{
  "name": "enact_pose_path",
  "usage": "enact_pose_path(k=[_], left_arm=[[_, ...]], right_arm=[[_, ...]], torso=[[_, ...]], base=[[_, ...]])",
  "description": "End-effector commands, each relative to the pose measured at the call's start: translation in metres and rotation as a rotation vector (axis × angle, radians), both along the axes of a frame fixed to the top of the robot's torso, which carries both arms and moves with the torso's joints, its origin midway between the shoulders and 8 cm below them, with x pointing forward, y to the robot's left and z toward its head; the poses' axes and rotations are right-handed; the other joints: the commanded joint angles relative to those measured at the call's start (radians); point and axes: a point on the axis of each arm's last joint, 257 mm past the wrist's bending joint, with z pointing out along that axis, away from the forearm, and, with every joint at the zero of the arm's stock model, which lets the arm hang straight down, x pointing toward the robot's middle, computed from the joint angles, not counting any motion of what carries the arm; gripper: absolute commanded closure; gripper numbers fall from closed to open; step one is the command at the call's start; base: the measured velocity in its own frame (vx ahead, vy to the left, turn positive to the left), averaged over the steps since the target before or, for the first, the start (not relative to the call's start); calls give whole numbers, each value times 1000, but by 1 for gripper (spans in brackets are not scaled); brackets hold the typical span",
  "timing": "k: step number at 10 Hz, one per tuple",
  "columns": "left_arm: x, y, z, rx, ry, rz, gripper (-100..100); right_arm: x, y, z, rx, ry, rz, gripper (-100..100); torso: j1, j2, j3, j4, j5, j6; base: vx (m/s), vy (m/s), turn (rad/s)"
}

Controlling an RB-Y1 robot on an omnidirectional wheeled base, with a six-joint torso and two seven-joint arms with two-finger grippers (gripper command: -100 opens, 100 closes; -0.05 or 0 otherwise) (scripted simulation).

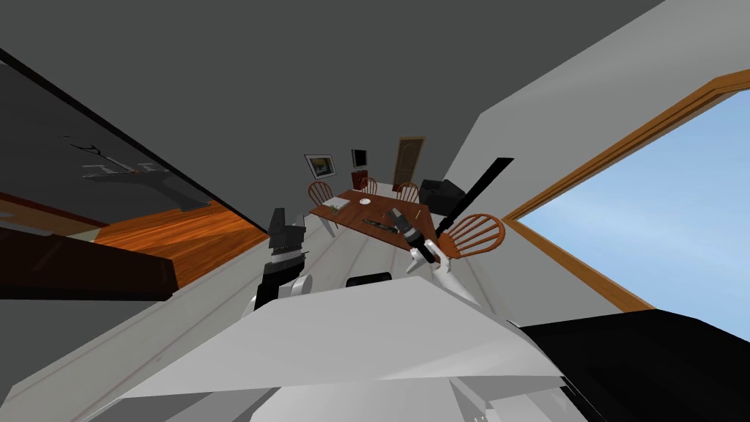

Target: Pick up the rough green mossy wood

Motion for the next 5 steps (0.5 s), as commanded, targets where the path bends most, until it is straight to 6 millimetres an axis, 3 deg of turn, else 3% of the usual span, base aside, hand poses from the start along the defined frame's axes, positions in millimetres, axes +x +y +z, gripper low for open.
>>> enact_pose_path(k=[1,2,5], left_arm=[[0,0,0,0,0,0,0],[0,0,0,0,0,0,0],[0,0,0,0,0,0,0]], right_arm=[[5,-6,-18,-38,28,-15,-100],[14,-10,-39,-110,56,-33,-100],[24,-20,-66,-188,97,-59,-100]], torso=[[0,0,0,0,0,0],[0,0,0,0,0,0],[1,0,0,0,0,0]], base=[[5,46,0],[6,63,18],[2,64,23]])
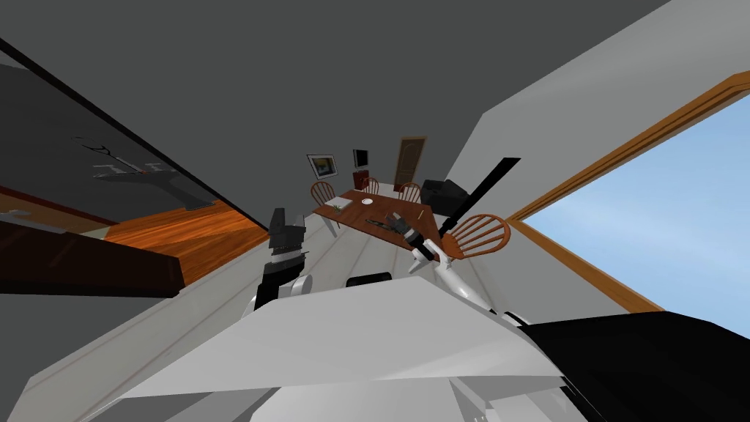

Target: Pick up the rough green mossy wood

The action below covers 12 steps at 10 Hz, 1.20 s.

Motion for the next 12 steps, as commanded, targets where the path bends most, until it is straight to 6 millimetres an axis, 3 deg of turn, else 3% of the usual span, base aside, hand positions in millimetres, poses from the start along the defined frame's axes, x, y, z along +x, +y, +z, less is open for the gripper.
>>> enact_pose_path(k=[1,4,5,8,10,12], left_arm=[[0,0,0,0,0,0,0],[0,0,0,0,0,0,0],[0,0,0,0,0,0,0],[0,0,0,0,0,0,0],[0,0,0,0,0,0,0],[0,0,0,0,0,0,0]], right_arm=[[7,-13,-26,-90,36,-26,-100],[16,-37,-68,-182,105,-72,-100],[16,-38,-71,-183,111,-75,-100],[25,-75,-117,-355,178,-134,-100],[24,-85,-130,-363,205,-148,-100],[25,-110,-153,-452,243,-182,-100]], torso=[[0,0,0,0,0,0],[0,0,0,0,0,0],[0,0,0,0,0,0],[0,0,0,0,0,0],[1,0,0,0,0,0],[0,-1,0,0,0,0]], base=[[10,90,57],[6,69,50],[8,30,-8],[11,75,90],[13,55,29],[22,67,112]])
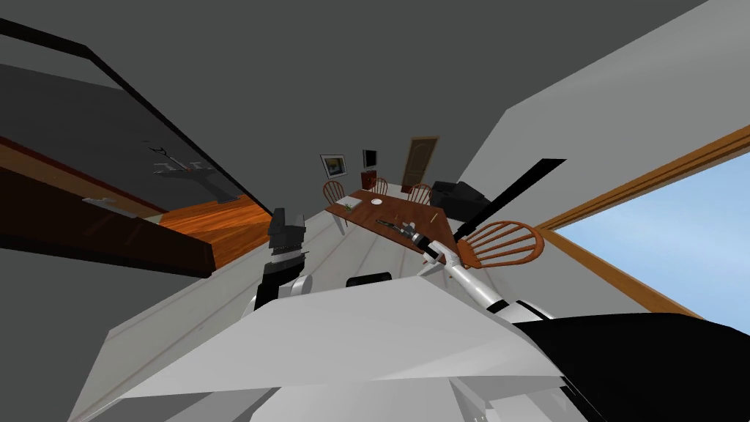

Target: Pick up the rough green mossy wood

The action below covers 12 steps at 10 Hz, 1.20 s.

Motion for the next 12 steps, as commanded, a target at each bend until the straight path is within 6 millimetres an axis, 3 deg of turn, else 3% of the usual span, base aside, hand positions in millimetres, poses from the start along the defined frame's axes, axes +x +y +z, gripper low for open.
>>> enact_pose_path(k=[1,2,4,5,6,8,9,10,11,12], left_arm=[[0,0,0,0,0,0,0],[0,0,0,0,0,0,0],[0,0,0,0,0,0,0],[0,0,0,0,0,0,0],[0,0,0,0,0,0,0],[0,0,0,0,0,0,0],[0,0,0,0,0,0,0],[0,0,0,0,0,0,0],[0,0,0,0,0,0,0],[0,0,0,0,0,0,0]], right_arm=[[-1,-10,-14,-17,22,-18,-100],[-1,-31,-28,-103,44,-37,-100],[-4,-43,-41,-112,72,-59,-100],[-7,-70,-58,-201,105,-88,-100],[-9,-78,-65,-207,123,-101,-100],[-18,-115,-87,-301,174,-143,-100],[-25,-145,-99,-389,209,-172,-100],[-30,-154,-106,-395,227,-185,-100],[-38,-182,-114,-478,256,-210,-100],[-44,-193,-122,-486,281,-227,-100]], torso=[[0,0,0,0,0,0],[-2,1,0,0,0,0],[1,0,0,0,0,0],[-1,1,0,0,0,0],[0,0,0,0,0,0],[2,-1,0,0,0,0],[1,-1,0,0,0,0],[2,-2,-1,0,0,0],[2,-1,-1,0,1,0],[3,-2,-1,0,1,-1]], base=[[14,33,-10],[18,86,168],[12,56,32],[28,70,146],[37,86,118],[35,90,150],[52,104,185],[43,100,110],[51,112,214],[46,82,101]])
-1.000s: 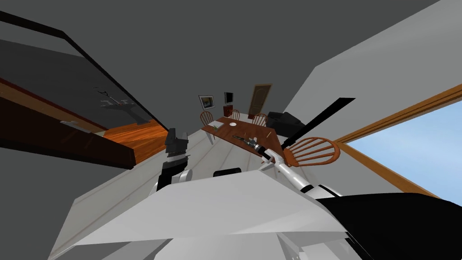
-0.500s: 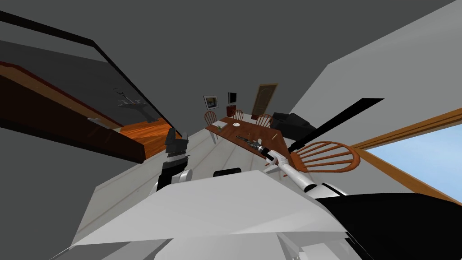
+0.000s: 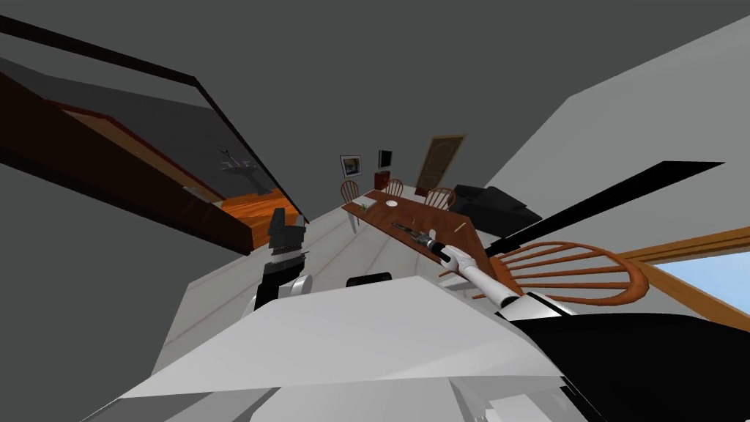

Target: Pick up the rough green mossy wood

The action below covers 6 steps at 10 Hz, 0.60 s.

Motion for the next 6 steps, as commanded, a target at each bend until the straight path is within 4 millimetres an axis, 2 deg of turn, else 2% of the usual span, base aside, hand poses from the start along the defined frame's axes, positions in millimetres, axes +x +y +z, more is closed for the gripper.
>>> enact_pose_path(k=[1,2,3,4,5,6], left_arm=[[0,0,0,0,0,0,0],[0,0,0,0,0,0,0],[0,0,0,0,0,0,0],[0,0,0,0,0,0,0],[0,0,0,0,0,0,0],[0,0,0,0,0,0,0]], right_arm=[[-19,-41,-11,-96,51,-37,-100],[-26,-51,-18,-103,70,-56,-100],[-39,-80,-23,-180,108,-80,-100],[-46,-88,-28,-187,124,-96,-100],[-61,-116,-32,-259,164,-119,-100],[-68,-124,-36,-265,179,-134,-100]], torso=[[0,0,0,0,0,0],[1,0,0,0,0,-1],[0,0,0,0,0,0],[0,-1,0,0,0,-1],[0,0,0,0,0,0],[2,0,0,0,0,-1]], base=[[44,107,192],[50,85,127],[70,91,256],[52,80,118],[55,113,221],[54,82,108]])
